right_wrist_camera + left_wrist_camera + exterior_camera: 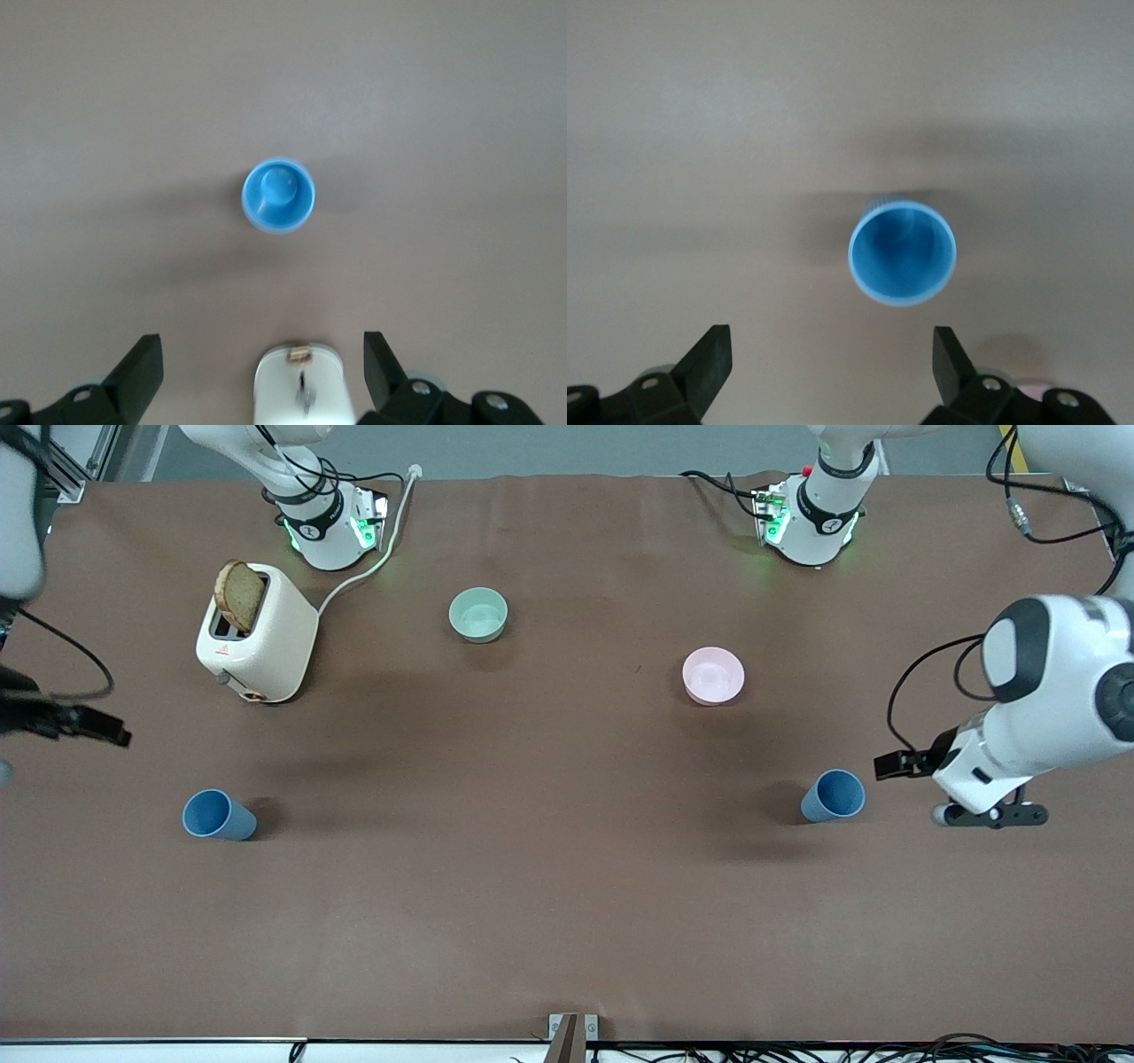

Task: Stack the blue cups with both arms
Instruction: 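Reach the right gripper and the left gripper toward their blue cups, then grasp the blue cups with the right gripper and the left gripper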

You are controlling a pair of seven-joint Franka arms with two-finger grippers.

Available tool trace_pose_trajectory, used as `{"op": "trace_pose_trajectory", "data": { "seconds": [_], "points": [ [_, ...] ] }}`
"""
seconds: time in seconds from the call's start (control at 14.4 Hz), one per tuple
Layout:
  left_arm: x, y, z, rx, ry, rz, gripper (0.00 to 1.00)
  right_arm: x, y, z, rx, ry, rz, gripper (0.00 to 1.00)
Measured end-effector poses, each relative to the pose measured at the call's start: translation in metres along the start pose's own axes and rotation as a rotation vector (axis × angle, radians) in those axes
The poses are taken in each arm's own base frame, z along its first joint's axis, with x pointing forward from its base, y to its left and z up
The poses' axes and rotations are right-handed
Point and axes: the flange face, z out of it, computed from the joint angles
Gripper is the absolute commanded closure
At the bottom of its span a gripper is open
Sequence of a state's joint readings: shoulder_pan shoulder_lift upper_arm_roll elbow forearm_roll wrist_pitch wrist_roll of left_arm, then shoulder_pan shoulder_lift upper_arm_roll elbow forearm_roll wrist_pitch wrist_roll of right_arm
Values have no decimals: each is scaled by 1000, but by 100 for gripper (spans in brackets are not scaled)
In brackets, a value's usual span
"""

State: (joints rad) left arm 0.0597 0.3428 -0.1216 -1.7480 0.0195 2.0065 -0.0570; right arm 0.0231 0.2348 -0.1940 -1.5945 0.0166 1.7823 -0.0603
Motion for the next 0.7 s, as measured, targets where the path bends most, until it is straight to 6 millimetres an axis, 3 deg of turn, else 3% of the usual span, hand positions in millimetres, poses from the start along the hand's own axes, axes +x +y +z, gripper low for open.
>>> {"op": "trace_pose_trajectory", "data": {
  "seconds": [0.14, 0.28, 0.56, 0.7],
  "points": [
    [4, 0, 38, -7, 22, 0, 27, 14, 20, 58, -12, 22, -28, 0],
    [5, 0, 66, -11, 17, 0, 40, 19, 33, 108, -25, 53, -40, 0],
    [5, 2, 94, -14, -13, 2, 60, 18, 29, 186, -46, 121, -59, 0],
    [5, 2, 103, -16, -21, 3, 81, 14, 28, 211, -49, 124, -59, 1]
  ]
}}
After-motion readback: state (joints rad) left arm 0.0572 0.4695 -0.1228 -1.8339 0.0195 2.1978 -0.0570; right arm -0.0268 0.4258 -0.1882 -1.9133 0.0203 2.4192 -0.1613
